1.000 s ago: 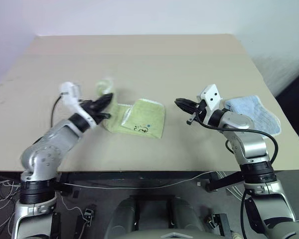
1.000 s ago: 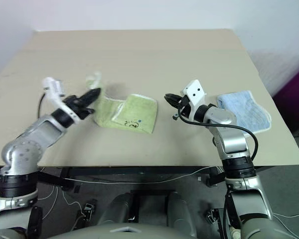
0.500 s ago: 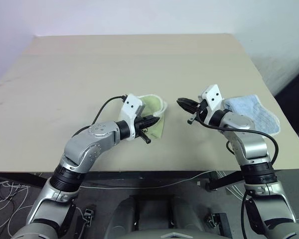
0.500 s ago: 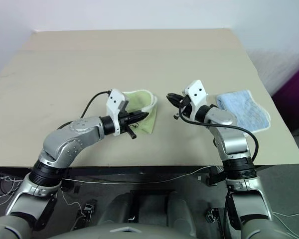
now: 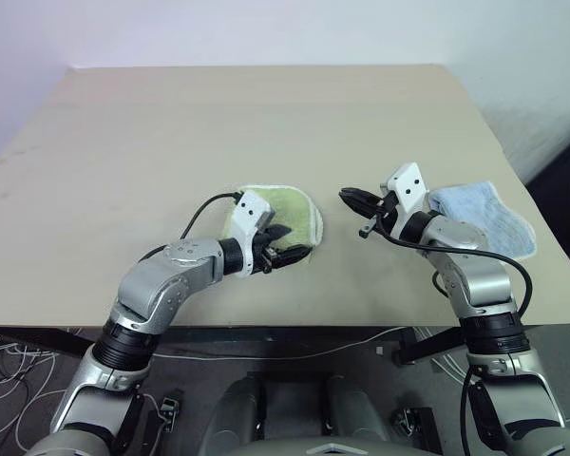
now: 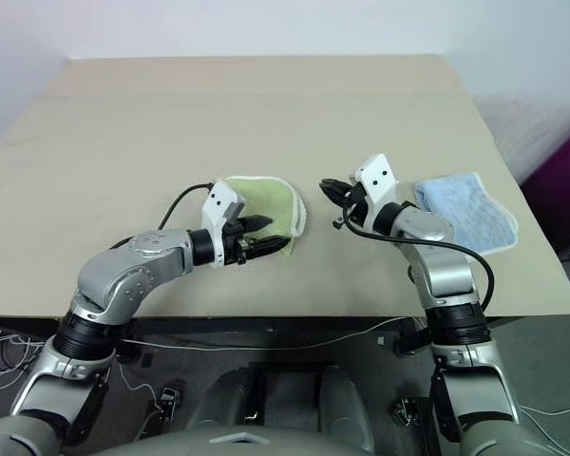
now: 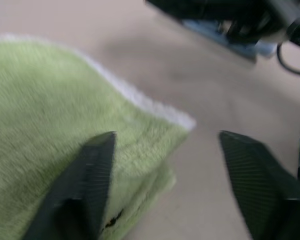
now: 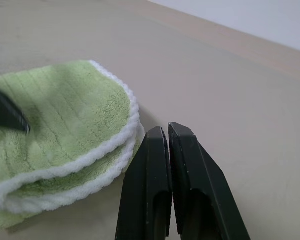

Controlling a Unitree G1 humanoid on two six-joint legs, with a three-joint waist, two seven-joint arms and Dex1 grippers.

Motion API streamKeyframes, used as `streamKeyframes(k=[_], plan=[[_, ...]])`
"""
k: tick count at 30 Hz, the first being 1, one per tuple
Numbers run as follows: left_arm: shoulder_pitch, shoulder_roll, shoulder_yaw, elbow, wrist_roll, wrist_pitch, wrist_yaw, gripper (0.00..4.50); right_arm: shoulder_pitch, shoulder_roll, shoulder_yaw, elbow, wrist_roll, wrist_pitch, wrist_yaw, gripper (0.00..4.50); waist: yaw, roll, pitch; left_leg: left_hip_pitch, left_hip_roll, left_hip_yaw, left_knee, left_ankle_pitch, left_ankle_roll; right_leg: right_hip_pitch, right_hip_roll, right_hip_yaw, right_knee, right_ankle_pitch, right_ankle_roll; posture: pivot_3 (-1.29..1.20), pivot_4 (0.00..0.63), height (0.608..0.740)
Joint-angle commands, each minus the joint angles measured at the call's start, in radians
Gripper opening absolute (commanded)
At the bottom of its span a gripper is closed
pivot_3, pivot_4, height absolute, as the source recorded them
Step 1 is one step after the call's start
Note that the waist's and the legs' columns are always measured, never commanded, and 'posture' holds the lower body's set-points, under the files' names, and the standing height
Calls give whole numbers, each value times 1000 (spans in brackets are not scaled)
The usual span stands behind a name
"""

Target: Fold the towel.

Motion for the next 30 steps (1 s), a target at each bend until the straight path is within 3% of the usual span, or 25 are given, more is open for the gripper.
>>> streamKeyframes(k=[1, 5, 7, 15, 24, 27, 30], plan=[[10, -23, 155, -65, -133, 25, -5, 4114, -43, 5, -5, -36, 16, -2, 11, 172, -1, 0, 0, 0, 0, 0, 0, 0, 0, 0, 0, 0, 0, 0, 0, 0, 150, 740], [2, -19, 248, -3, -78, -29, 60, 4135, -62, 32, 22, -46, 25, 12, 25, 86, -1, 0, 0, 0, 0, 0, 0, 0, 0, 0, 0, 0, 0, 0, 0, 0, 150, 740], [4, 4, 228, 71, 35, -107, 83, 3763, -78, 65, 46, -48, 30, 26, 26, 0, -1, 0, 0, 0, 0, 0, 0, 0, 0, 0, 1, 0, 0, 0, 0, 0, 150, 740], [8, -13, 109, 257, 255, -304, 29, 1214, -127, 211, 139, 75, 2, 77, 17, 0, 4, 0, 0, -1, -1, 0, 0, 0, 0, -1, 0, -1, 0, 0, 0, 0, 150, 740], [76, 28, -19, 351, 457, -413, -36, 1214, -65, 237, 221, 221, -95, 71, -7, 0, -2, 1, -1, -1, 0, 0, 0, 0, -1, -2, 0, 0, 1, 0, 0, 0, 150, 740], [90, 7, 6, 351, 453, -438, -39, 1214, -49, 236, 221, 219, -104, 55, -7, 0, -2, 1, -1, -1, 0, 0, -1, 0, -1, -2, 0, 0, 1, 0, 0, 0, 150, 740], [81, -57, 121, 312, 346, -424, -17, 1214, -47, 236, 186, 179, -77, 29, -3, 0, -2, 1, -1, -1, 0, 0, 0, 0, -1, -2, 0, 0, 1, 0, 0, 0, 150, 740]])
